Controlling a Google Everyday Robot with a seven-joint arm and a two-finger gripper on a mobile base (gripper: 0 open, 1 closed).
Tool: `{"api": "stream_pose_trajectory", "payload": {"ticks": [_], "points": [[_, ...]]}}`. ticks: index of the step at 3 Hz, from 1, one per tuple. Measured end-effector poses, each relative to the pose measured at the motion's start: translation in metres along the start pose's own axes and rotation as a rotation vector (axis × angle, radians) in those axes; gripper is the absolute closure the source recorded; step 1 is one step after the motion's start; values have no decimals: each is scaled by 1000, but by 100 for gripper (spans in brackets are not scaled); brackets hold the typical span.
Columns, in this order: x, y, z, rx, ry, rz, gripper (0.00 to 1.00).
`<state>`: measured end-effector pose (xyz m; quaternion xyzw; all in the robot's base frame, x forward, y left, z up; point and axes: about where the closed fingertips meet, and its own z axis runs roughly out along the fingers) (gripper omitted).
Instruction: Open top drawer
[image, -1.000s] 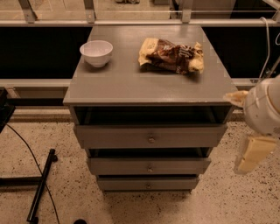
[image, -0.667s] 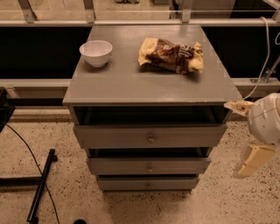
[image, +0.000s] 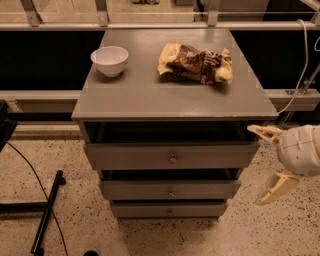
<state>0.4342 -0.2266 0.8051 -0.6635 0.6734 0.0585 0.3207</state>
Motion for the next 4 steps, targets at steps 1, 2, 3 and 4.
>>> {"api": "stream_pose_trajectory", "payload": {"ticks": [1,2,3,4], "points": [[0,0,2,2,2,-7,0],[4,-3,46,7,-26,-63,0],[12,-6,85,7,-30,-127,0],[22,-15,116,3,-27,-181,0]]}}
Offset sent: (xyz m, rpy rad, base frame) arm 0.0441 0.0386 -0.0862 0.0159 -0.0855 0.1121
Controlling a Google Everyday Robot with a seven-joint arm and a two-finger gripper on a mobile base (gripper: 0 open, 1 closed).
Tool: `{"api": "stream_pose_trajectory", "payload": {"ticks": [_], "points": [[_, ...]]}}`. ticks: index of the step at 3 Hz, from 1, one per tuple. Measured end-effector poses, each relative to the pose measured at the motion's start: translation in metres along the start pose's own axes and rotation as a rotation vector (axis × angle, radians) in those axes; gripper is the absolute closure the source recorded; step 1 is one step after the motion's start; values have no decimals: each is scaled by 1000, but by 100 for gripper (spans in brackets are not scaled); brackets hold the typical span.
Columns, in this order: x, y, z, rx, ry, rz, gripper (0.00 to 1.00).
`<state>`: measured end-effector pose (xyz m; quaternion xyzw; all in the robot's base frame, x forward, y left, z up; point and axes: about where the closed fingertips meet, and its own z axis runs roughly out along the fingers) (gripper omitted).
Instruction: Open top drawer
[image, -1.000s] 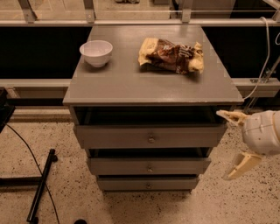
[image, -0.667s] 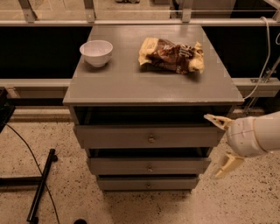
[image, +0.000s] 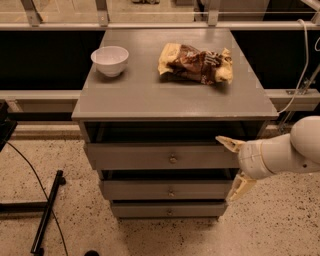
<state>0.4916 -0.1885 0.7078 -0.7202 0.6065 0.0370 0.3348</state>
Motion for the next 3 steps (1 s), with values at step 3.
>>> {"api": "stream_pose_trajectory", "payload": {"ticks": [3], "points": [[31,-53,60,-41,43,-66,1]]}}
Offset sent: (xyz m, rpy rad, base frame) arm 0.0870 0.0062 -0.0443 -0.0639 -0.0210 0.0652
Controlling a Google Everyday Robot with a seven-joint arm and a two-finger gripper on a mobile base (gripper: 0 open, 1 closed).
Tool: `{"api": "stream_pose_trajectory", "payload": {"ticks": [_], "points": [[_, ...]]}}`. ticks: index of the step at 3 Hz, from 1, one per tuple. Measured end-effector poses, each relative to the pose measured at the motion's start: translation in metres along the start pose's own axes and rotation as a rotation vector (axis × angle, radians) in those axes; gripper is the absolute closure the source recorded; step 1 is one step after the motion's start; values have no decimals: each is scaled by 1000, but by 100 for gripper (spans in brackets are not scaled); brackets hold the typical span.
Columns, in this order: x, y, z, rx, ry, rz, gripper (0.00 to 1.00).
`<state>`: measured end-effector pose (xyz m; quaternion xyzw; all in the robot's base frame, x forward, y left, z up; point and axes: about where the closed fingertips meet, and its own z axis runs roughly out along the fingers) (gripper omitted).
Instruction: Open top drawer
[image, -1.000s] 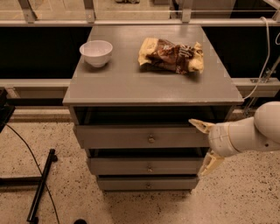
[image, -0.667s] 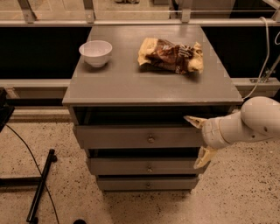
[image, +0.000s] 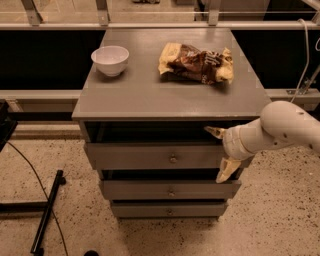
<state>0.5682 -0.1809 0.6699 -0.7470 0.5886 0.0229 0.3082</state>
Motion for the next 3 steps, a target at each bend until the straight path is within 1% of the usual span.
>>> {"api": "stream_pose_trajectory", "payload": {"ticks": [1,2,3], "points": [[6,-2,8,-15,11,23,19],[12,3,13,-28,23,47,32],[14,9,15,-38,30,64,34]]}}
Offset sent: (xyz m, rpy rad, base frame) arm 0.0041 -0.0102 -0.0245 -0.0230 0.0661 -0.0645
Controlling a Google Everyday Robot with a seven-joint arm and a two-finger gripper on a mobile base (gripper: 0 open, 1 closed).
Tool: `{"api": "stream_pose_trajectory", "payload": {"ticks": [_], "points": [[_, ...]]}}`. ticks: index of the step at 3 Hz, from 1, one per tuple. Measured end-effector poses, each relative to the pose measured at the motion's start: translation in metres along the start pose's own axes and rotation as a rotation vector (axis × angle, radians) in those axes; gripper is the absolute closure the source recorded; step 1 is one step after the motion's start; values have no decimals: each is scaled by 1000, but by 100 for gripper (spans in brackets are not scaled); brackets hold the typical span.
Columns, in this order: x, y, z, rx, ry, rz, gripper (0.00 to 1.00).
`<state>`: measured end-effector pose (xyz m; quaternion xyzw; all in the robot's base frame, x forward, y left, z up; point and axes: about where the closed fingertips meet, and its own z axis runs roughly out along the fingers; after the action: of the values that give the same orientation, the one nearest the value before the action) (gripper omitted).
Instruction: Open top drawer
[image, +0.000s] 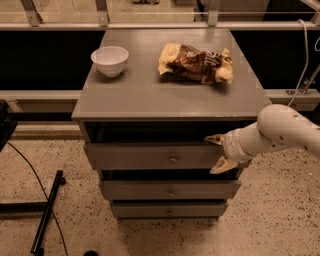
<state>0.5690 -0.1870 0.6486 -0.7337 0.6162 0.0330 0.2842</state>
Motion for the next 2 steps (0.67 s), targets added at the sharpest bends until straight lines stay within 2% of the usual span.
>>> {"api": "stream_pose_trajectory", "payload": {"ticks": [1,2], "points": [[-7,14,-10,-7,-22,12,34],[-23,37,-26,-30,-64,16,39]]}}
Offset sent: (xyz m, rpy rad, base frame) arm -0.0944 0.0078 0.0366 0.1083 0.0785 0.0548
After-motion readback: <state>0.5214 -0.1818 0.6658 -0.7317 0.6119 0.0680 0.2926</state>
